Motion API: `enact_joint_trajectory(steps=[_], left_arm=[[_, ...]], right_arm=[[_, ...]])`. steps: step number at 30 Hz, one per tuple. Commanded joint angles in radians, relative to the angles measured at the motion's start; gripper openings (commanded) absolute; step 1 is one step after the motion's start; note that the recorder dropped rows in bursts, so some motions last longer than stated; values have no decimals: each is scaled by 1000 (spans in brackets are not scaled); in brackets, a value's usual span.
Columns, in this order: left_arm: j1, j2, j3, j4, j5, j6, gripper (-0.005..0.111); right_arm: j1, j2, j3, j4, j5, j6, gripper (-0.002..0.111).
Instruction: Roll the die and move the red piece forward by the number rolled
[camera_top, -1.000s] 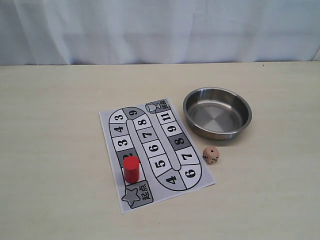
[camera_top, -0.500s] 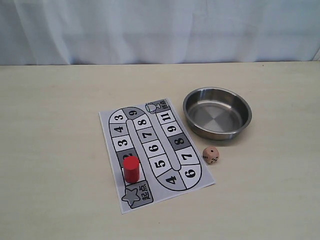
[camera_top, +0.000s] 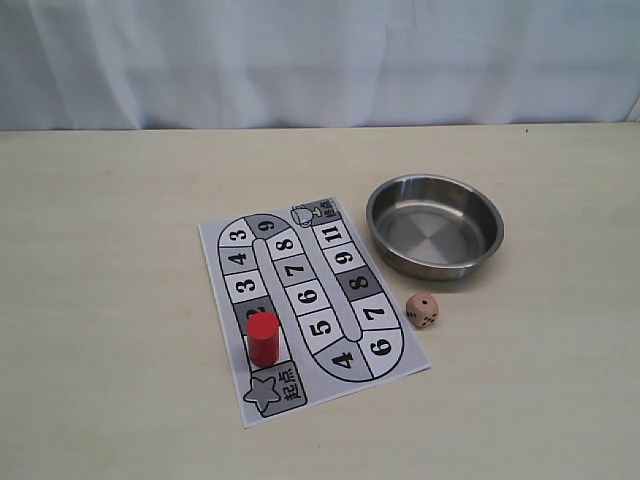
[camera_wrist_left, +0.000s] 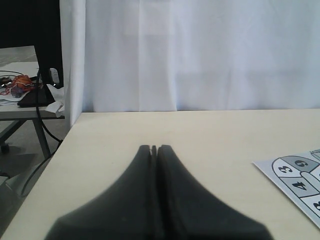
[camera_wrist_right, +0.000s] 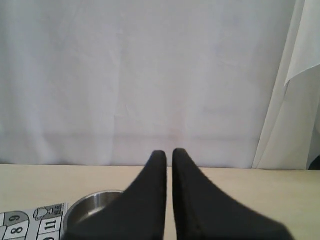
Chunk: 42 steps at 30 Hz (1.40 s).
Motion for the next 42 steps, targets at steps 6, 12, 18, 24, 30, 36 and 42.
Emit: enact_joint_trajectory(steps=[6,12,18,24,30,36,42], left_arm=[[0,-1,-5,-1,-11,-2,0],[0,-1,-5,-1,-14,-2,0],[0,-1,-5,-1,-14,-2,0],[0,-1,-5,-1,-14,-2,0],[0,-1,-5,-1,-14,-2,0],[0,-1,-5,-1,-14,-2,0],[0,-1,-5,-1,-12,-2,0]], right_arm=[[-4,-5,238,1,-224,1,4],[-4,-5,433,-7,-526,1,4],[-4,-5,525,-7,-578,1,4],[-4,-5,525,-7,-481,1,4],[-4,-5,525,-7,-398,1,4],[-4,-5,525,9,-372,1,4],[-4,-5,525,9,-373,1,4]])
